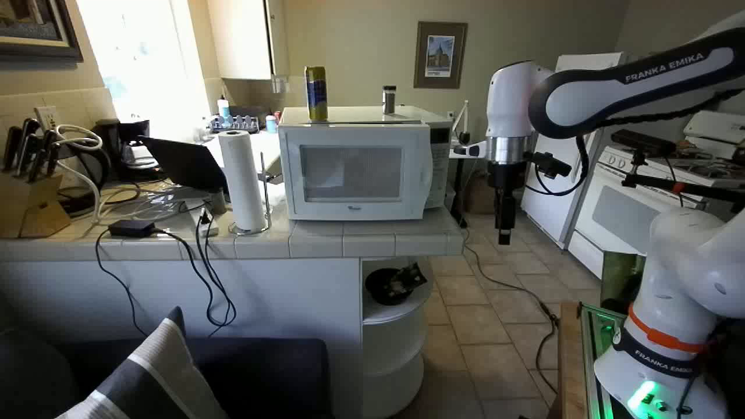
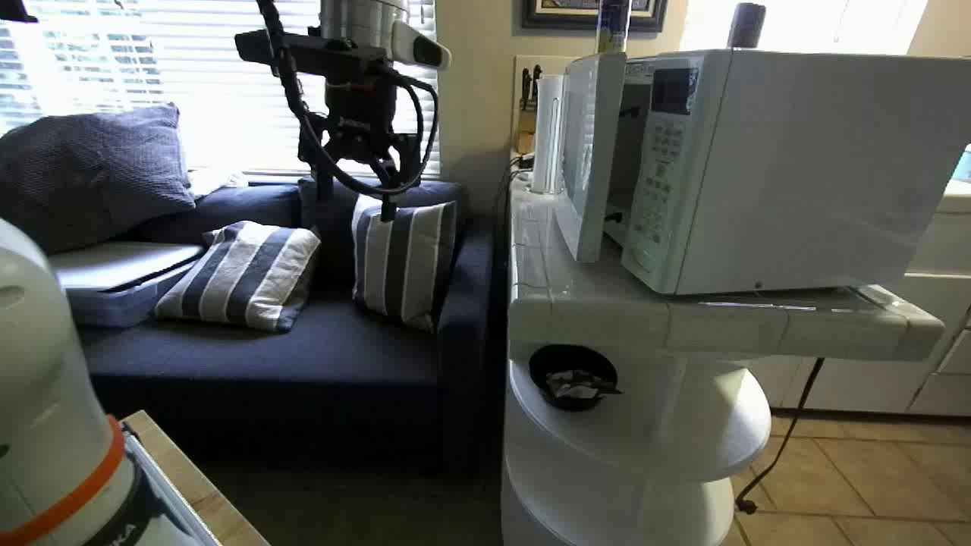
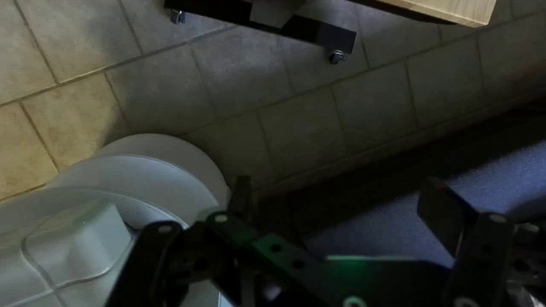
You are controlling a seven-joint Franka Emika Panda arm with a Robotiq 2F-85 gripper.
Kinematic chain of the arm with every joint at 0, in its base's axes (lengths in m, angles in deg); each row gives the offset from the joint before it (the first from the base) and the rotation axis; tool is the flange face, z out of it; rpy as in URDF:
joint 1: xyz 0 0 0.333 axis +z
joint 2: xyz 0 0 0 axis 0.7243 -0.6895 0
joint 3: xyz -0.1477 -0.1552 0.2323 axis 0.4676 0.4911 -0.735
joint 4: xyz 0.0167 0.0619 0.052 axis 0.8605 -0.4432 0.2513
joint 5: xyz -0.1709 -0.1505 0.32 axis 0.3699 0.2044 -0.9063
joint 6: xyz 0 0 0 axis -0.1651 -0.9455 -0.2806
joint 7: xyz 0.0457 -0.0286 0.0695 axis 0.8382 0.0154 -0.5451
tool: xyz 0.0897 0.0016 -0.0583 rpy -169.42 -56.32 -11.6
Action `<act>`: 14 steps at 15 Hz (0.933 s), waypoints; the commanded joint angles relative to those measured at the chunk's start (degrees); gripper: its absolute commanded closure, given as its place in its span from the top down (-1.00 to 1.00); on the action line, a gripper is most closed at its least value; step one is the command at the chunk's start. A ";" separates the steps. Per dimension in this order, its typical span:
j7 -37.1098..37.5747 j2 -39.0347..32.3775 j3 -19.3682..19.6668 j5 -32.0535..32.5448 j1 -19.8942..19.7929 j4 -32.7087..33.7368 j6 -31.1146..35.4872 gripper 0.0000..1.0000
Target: Open the microwave door
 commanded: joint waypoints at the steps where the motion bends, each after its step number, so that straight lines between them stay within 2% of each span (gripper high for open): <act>1: -0.16 -0.03 -0.35 -0.19 -0.38 0.08 -0.11 1.00; 12: -0.16 -0.03 -0.35 -0.19 -0.38 0.08 -0.11 1.00; 14: -0.21 -1.03 0.16 -3.82 0.94 3.14 -1.16 1.00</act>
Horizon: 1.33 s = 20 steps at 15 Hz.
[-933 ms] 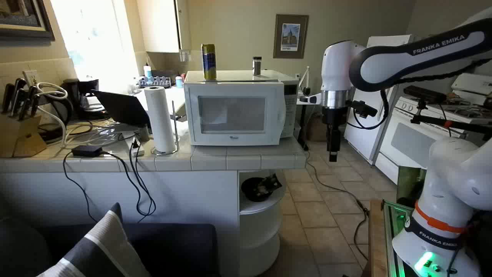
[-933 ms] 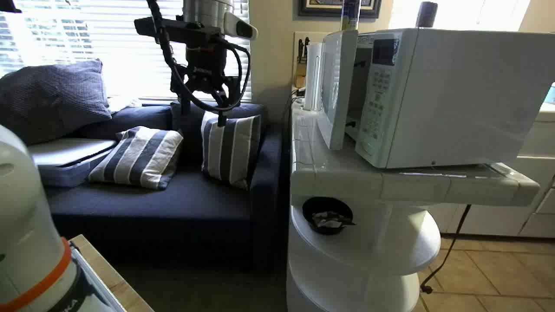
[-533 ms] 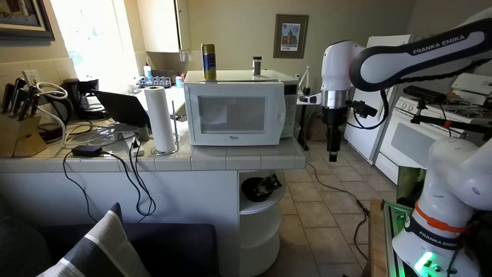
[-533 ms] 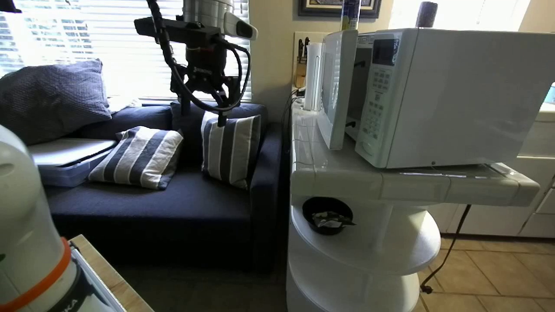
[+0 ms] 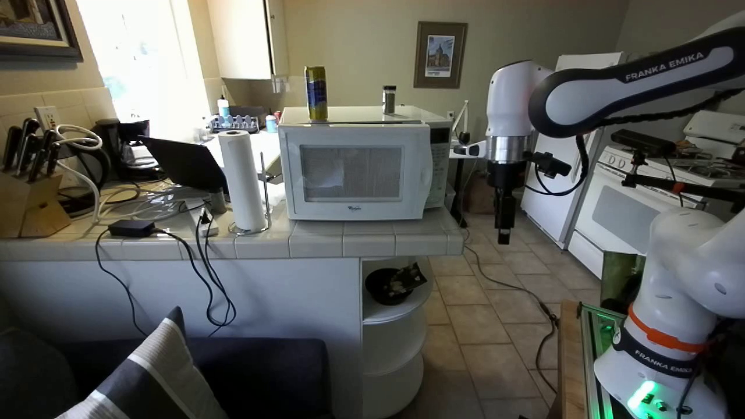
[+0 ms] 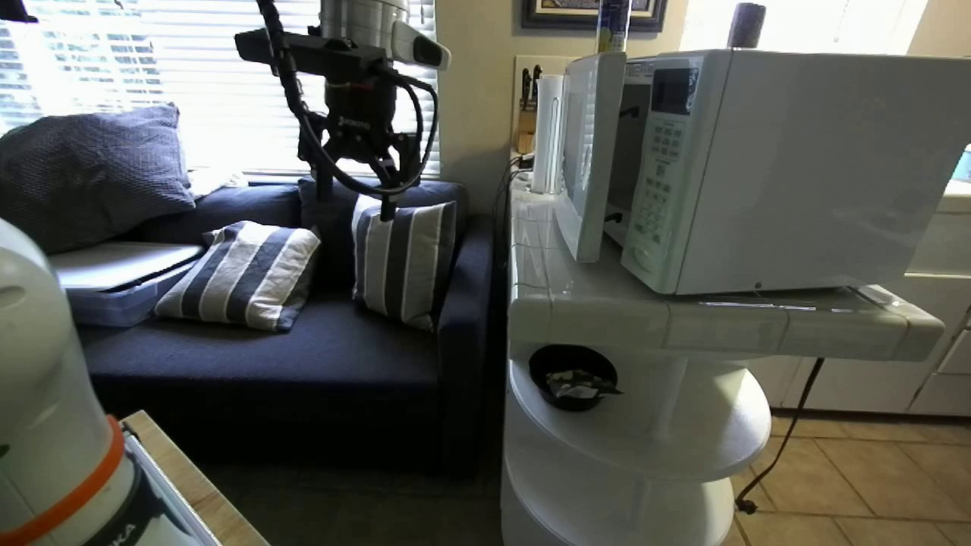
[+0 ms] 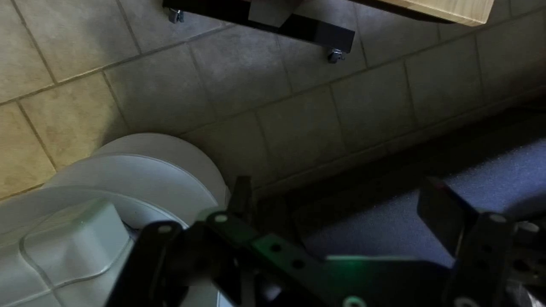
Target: Open the microwave door
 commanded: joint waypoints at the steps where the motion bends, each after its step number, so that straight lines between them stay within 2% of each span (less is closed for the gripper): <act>1: -0.05 -0.99 -0.05 -4.31 1.15 4.40 -0.91 1.00; 9: 3.08 -3.35 1.28 -11.30 0.51 20.76 1.95 1.00; 10: 3.51 -4.78 2.47 -13.71 0.54 23.00 1.75 0.50; 11: 4.48 -5.32 2.69 -14.69 -0.10 24.17 3.55 0.48; 17: 11.07 -12.07 5.93 -22.39 -3.63 32.68 10.05 -0.47; 20: 16.60 -14.65 5.42 -20.89 -6.82 34.87 16.44 -0.92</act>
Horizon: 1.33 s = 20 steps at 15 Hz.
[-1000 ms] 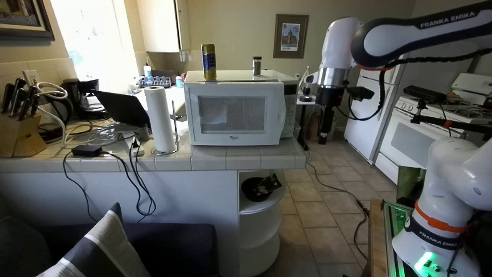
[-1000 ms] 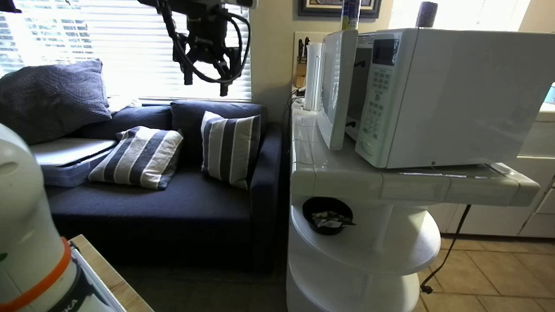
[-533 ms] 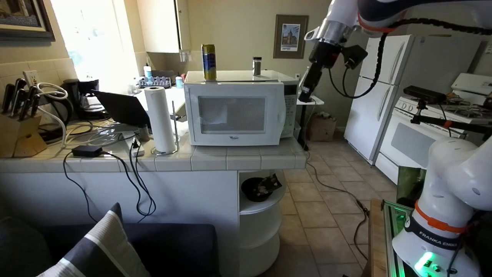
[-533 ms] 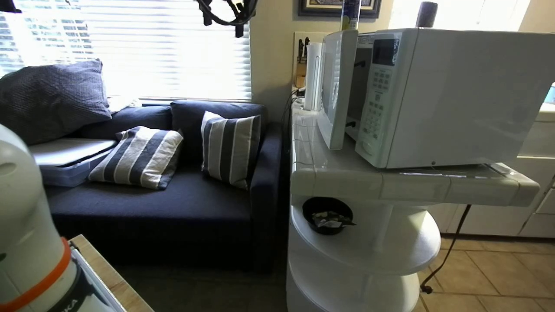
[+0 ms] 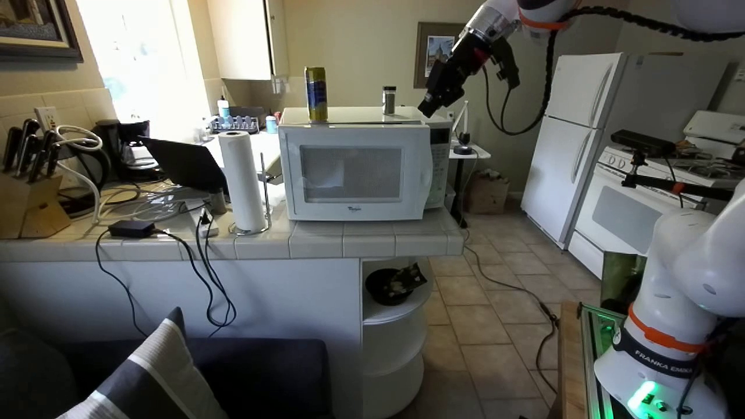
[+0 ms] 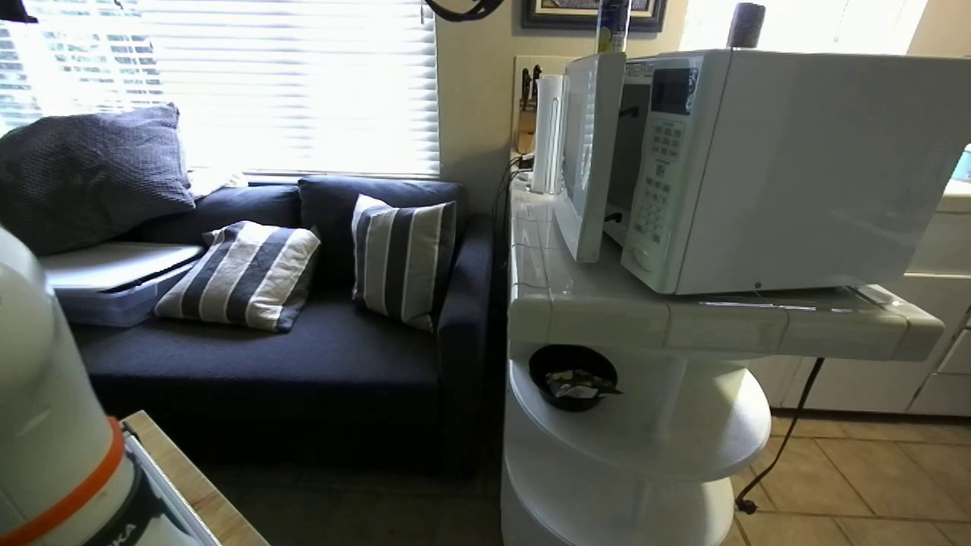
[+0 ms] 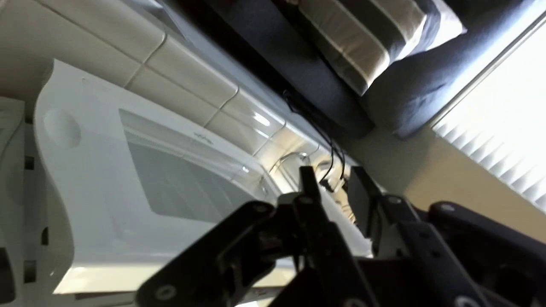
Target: Open the microwave door
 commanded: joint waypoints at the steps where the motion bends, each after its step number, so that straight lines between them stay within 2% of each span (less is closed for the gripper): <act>1: 6.72 -3.98 -0.98 0.30 -3.67 3.10 6.69 -1.00; 4: 11.19 -5.75 -1.52 2.37 -6.09 3.66 14.37 -1.00; 8: 14.04 -7.82 -2.13 6.64 -8.21 3.27 21.14 -1.00; 13: 17.32 -10.05 -2.64 12.06 -9.52 2.61 23.84 -1.00; 20: 18.99 -12.48 -3.01 15.31 -9.96 0.60 27.59 -1.00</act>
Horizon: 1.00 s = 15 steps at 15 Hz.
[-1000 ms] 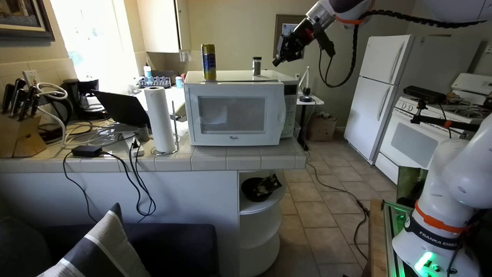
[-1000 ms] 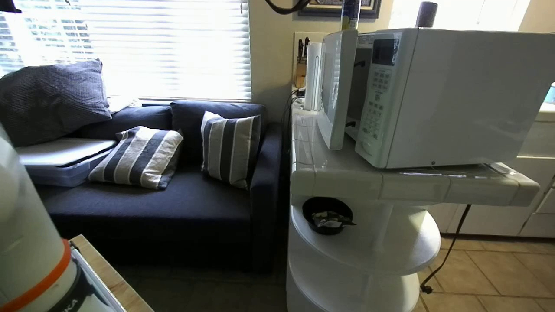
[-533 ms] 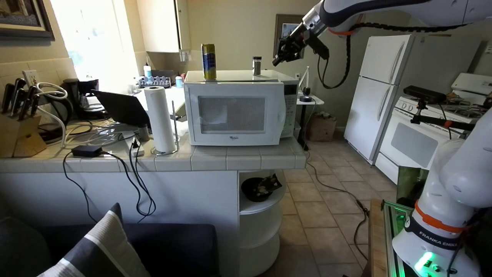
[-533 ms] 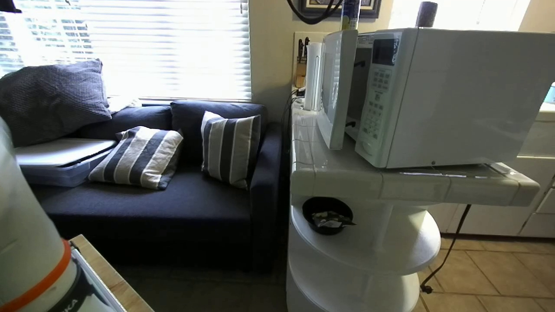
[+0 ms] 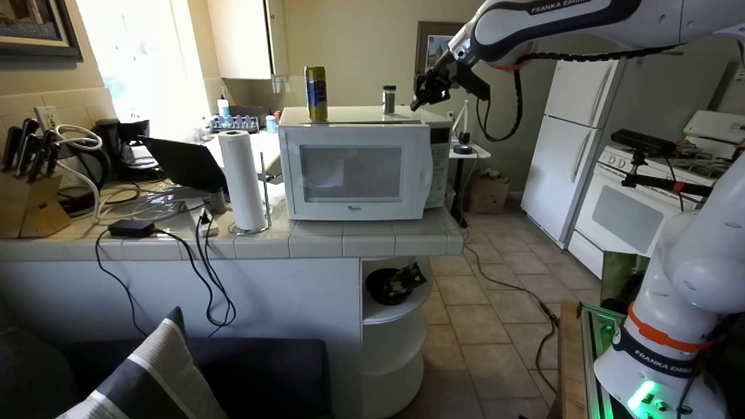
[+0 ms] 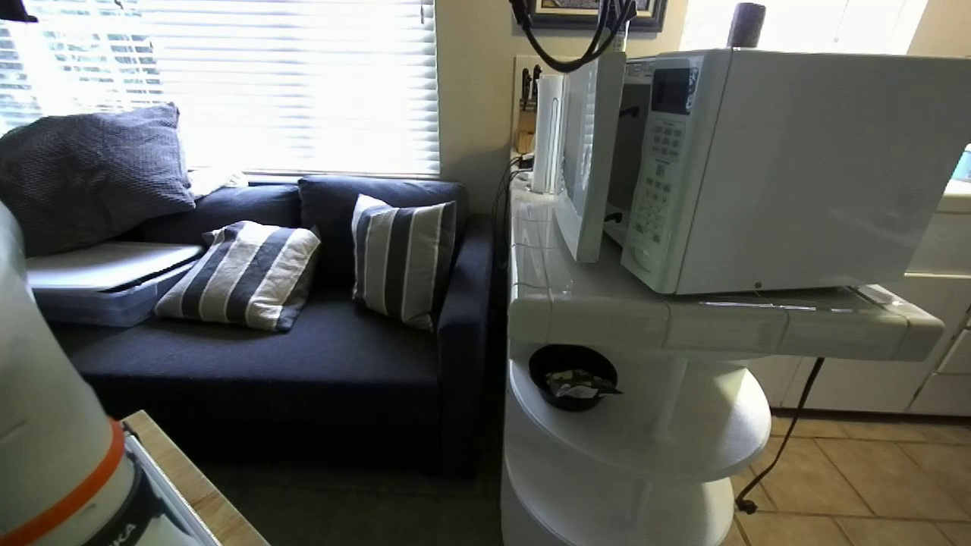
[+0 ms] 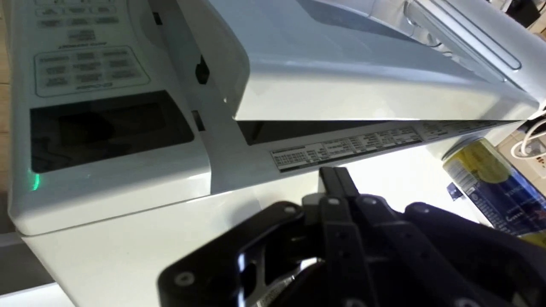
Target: Open the microwave door
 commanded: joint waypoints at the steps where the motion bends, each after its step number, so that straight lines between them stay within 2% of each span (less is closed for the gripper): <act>1: 2.42 -1.25 -1.11 3.46 -1.02 -1.98 2.66 -1.00; 7: 5.13 -2.54 -1.48 8.16 -1.66 -3.46 4.46 -1.00; 15: 5.08 -0.08 -2.34 5.29 0.20 -4.49 -2.67 -1.00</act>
